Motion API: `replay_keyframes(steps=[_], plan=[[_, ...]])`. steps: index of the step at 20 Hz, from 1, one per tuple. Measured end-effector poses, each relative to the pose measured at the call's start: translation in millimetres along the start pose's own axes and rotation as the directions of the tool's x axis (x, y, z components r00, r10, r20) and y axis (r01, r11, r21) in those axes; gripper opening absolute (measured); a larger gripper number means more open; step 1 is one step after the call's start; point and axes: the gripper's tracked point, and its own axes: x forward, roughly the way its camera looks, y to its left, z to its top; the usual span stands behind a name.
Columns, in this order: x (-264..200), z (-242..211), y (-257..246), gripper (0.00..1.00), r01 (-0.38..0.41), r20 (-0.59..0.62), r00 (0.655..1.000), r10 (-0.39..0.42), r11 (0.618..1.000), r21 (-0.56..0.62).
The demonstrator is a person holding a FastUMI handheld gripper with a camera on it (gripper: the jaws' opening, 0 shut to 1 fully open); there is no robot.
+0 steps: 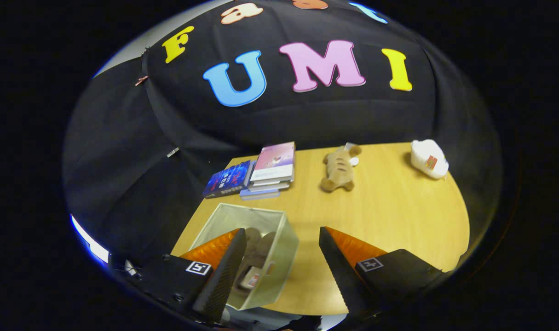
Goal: Open the storage box then place both shoes into the box .Put the left shoe in first, then the right shoe, with the right side of both shoes facing outward in a uniform manner.
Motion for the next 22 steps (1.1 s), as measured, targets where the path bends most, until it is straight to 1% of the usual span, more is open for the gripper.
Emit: replay_keyframes(steps=[1, 3, 4, 6, 8, 10, 13, 14, 17, 19, 22], plan=[[-7, 7, -12, 0.99, 0.015, 0.044, 0.999, -0.014, 1.000, -0.021], [-25, 38, -47, 0.99, 0.053, 0.139, 0.989, -0.045, 0.997, -0.057], [-33, 52, -67, 0.99, 0.083, 0.191, 0.979, -0.067, 0.994, -0.075], [-51, 74, -108, 0.98, 0.160, 0.294, 0.948, -0.124, 0.982, -0.102], [-64, 83, -138, 0.98, 0.200, 0.351, 0.925, -0.149, 0.973, -0.112], [-78, 92, -159, 0.99, 0.192, 0.394, 0.909, -0.135, 0.975, -0.109], [-94, 107, -185, 0.98, 0.141, 0.486, 0.872, -0.060, 0.981, -0.132], [-93, 108, -196, 0.98, 0.140, 0.495, 0.867, -0.056, 0.981, -0.136], [-87, 96, -212, 0.98, 0.121, 0.463, 0.885, -0.045, 0.983, -0.136], [-85, 94, -220, 0.98, 0.114, 0.453, 0.890, -0.041, 0.984, -0.136], [-82, 83, -223, 0.98, 0.114, 0.417, 0.908, -0.031, 0.978, -0.176]])
